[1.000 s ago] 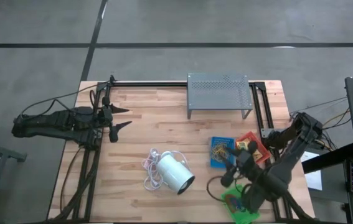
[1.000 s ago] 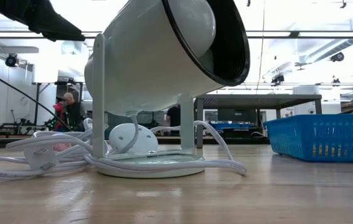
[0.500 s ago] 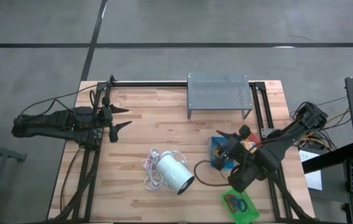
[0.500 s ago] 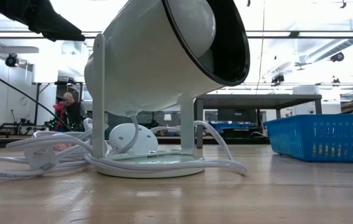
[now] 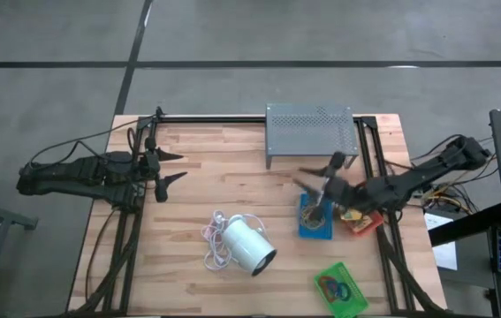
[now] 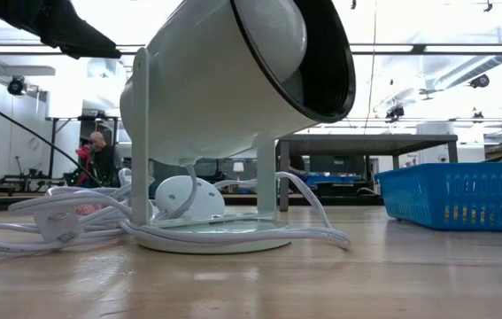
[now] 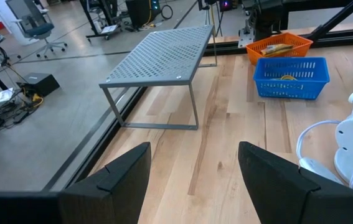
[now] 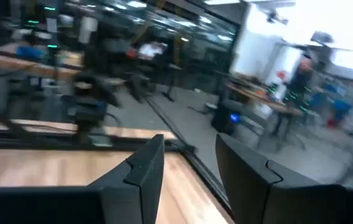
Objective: Pick & Place Office Desk Supplies
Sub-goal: Put the orange bin with the sorted box of crayons on the shelf
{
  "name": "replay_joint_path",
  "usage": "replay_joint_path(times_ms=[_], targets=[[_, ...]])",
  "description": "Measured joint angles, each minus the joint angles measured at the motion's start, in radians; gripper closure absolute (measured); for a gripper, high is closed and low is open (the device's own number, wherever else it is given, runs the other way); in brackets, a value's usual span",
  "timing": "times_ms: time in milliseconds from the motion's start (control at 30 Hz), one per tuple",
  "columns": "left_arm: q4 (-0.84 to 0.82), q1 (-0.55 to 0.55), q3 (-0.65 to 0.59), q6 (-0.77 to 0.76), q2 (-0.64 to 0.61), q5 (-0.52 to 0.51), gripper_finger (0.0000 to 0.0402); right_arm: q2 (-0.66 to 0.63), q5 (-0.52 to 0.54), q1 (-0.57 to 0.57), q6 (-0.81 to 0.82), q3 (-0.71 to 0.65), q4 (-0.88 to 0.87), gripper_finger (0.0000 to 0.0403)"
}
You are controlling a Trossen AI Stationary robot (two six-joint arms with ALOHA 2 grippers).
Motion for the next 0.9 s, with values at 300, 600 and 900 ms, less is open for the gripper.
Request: replay_joint_path(times_ms=[300, 600, 900], targets=[[0.000, 0.000, 0.000, 0.000, 0.000, 0.000, 0.0158, -0.341, 0.048, 0.001, 0.090, -0.288, -0.052, 0.0251], [0.000, 0.000, 0.000, 0.000, 0.000, 0.000, 0.0158, -0.668, 0.142, 0.006, 0.048, -0.407, -0.140, 0.0250], [0.000, 0.000, 0.000, 0.000, 0.000, 0.000, 0.0158, -0.833, 0.047, 0.012, 0.098, -0.437, -0.281, 0.0250]])
